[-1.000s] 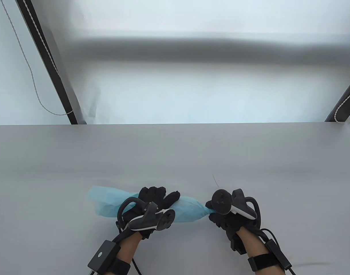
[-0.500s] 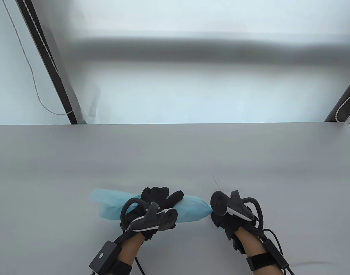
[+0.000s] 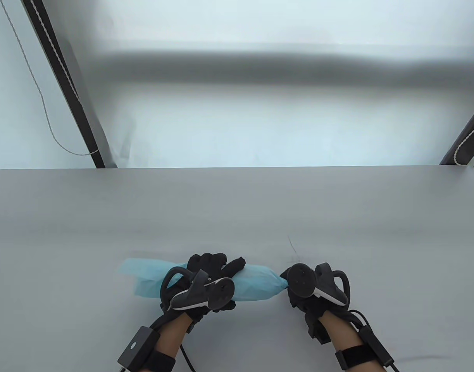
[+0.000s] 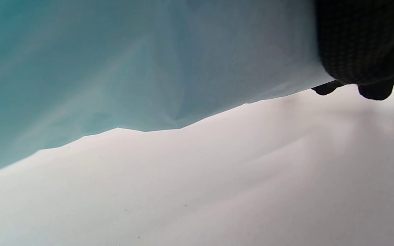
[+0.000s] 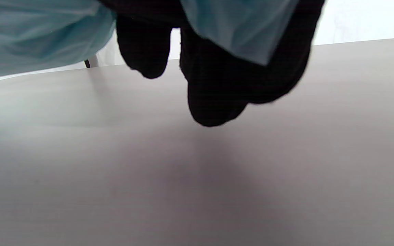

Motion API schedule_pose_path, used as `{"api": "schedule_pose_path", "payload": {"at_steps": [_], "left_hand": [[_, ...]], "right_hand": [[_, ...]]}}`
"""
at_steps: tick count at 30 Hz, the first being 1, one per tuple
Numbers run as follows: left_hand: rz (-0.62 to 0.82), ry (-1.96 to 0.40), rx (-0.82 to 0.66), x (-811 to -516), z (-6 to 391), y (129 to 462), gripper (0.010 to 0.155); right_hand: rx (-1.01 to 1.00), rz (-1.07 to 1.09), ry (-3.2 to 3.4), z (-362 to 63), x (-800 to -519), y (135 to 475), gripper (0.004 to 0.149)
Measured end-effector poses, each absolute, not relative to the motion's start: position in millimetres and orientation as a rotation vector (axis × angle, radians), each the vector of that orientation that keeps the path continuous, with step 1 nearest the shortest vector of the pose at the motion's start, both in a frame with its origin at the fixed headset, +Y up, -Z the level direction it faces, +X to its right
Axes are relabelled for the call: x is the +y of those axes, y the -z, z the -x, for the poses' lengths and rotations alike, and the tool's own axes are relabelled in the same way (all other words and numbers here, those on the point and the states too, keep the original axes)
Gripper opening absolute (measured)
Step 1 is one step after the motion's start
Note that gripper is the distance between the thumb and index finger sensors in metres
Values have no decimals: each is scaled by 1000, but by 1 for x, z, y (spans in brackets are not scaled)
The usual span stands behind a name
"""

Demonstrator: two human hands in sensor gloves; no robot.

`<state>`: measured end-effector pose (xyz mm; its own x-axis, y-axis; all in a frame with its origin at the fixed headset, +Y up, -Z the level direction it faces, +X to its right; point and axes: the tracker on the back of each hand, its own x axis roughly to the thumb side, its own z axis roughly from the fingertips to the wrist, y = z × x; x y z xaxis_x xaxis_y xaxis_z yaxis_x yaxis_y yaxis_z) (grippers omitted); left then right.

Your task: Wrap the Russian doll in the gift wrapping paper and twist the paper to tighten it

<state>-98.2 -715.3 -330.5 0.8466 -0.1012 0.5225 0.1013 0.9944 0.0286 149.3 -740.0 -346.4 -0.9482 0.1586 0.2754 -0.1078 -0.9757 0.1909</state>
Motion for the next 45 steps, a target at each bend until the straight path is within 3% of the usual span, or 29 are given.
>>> {"api": "schedule_pose_path", "payload": {"at_steps": [3, 10, 18, 21, 27, 32, 40, 45], "left_hand": [[6, 107, -550, -717, 99, 332, 104], [1, 113, -538, -717, 100, 332, 104], [6, 142, -485, -719, 109, 336, 104], [5, 161, -460, -718, 117, 338, 104], [24, 145, -440, -720, 127, 342, 105], [2, 147, -472, -718, 123, 340, 106], [-50, 196, -523, -718, 112, 333, 106], [-73, 255, -542, -718, 101, 329, 107]], "right_hand": [[480, -425, -2994, -146, -739, 347, 50], [344, -394, -3048, -146, -737, 348, 58], [407, -606, -2813, -146, -739, 344, 90], [528, -634, -2578, -147, -742, 345, 82], [582, -579, -2405, -152, -738, 350, 65], [523, -487, -2463, -160, -734, 351, 64], [657, -407, -2682, -153, -735, 353, 70], [536, -331, -2841, -143, -739, 349, 65]]}}
